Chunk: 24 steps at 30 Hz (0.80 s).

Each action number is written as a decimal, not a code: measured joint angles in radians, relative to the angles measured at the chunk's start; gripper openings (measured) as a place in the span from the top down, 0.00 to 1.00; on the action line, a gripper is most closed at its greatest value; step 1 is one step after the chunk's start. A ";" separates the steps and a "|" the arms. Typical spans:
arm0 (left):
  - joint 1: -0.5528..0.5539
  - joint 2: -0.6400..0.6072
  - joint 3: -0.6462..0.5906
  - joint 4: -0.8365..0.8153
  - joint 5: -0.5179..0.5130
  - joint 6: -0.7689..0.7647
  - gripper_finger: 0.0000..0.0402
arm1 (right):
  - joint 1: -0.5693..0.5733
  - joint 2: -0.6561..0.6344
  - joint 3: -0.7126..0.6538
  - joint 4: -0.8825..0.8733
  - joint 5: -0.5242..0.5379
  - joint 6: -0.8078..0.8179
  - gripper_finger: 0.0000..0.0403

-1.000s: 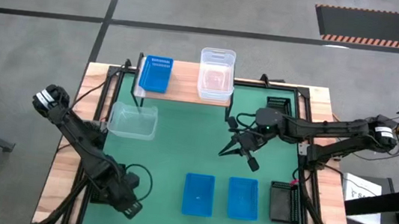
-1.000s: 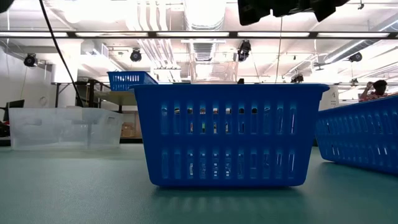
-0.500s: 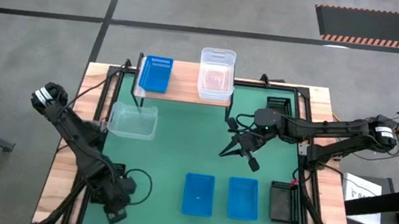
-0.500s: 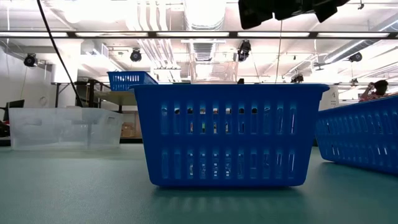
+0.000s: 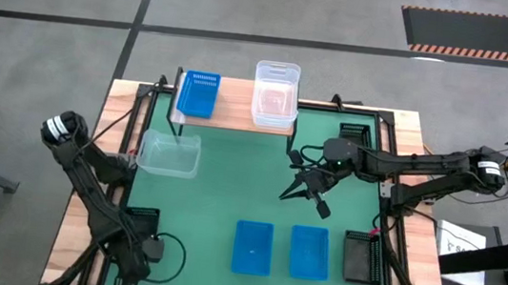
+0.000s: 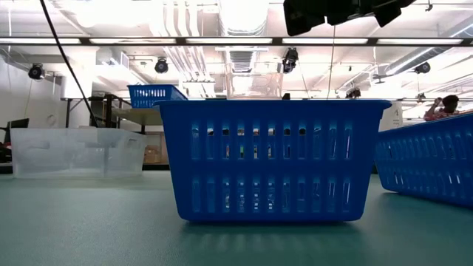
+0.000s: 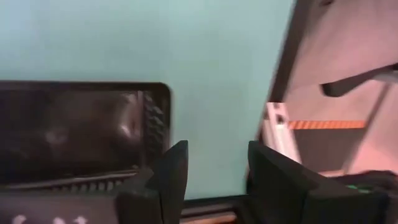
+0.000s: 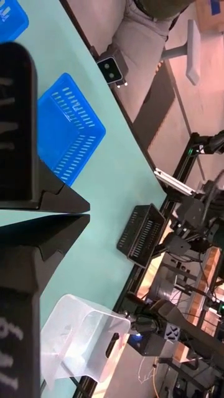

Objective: Stack baskets on shelf by color
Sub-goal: Put the bottom left black bin on the shelf

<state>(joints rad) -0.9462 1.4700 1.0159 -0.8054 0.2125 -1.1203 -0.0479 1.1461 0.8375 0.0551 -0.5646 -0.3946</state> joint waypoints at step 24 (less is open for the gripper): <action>-0.001 0.089 0.031 -0.048 -0.031 -0.026 0.99 | 0.005 0.000 0.000 -0.013 -0.002 0.014 0.98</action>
<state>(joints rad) -0.9472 1.5595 1.0469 -0.8539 0.1817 -1.1461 -0.0433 1.1461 0.8375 0.0419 -0.5663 -0.3810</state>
